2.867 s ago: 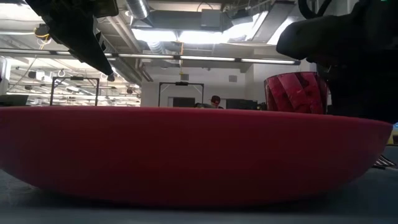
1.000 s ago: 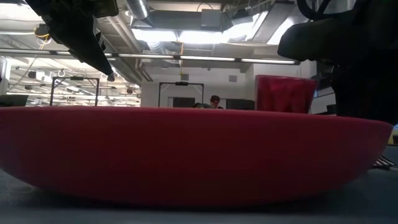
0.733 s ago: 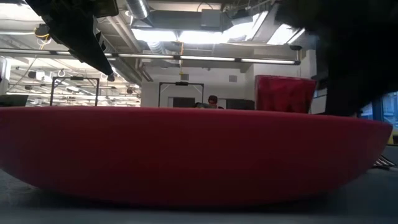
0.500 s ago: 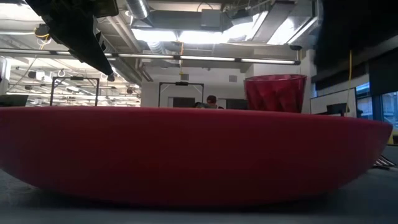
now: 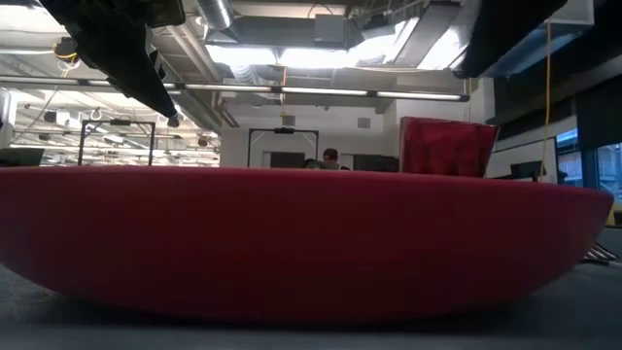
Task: Pick and place plate/cup/fork/spoon on tray
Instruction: Adjust the red cup on the blue tray
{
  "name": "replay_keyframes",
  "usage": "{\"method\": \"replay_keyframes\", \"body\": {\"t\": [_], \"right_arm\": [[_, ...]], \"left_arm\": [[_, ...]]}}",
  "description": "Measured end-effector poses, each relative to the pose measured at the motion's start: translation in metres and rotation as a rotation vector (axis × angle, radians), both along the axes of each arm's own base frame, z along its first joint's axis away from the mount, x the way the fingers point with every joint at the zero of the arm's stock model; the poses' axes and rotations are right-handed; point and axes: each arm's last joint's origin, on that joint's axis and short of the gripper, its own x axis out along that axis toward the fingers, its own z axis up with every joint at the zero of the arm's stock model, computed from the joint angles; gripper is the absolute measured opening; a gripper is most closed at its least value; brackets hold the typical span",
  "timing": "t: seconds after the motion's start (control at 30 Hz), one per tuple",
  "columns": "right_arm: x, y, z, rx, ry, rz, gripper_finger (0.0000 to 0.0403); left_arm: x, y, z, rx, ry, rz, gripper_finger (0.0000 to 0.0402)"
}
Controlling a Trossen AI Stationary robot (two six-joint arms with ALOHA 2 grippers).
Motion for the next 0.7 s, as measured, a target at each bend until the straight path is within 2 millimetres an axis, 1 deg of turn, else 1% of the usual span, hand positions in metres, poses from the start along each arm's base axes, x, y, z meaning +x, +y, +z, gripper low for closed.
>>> {"method": "replay_keyframes", "body": {"t": [0.1,0.23,0.33,0.47,0.7], "right_arm": [[-0.003,-0.001,0.0,-0.047,0.074,0.075,0.0189],[-0.004,-0.008,-0.001,-0.11,0.142,0.112,0.0179],[-0.004,-0.013,-0.008,-0.15,0.178,0.141,0.017],[0.002,-0.02,-0.015,-0.13,0.201,0.155,0.0165],[0.009,-0.028,-0.016,-0.134,0.24,0.188,0.0165]], "left_arm": [[0.0,0.0,0.0,0.0,0.0,0.0,0.0054],[0.0,0.0,0.0,0.0,0.0,0.0,0.0054],[0.0,0.0,0.0,0.0,0.0,0.0,0.0054],[0.0,0.0,0.0,0.0,0.0,0.0,0.0054],[0.0,0.0,0.0,0.0,0.0,0.0,0.0054]]}}
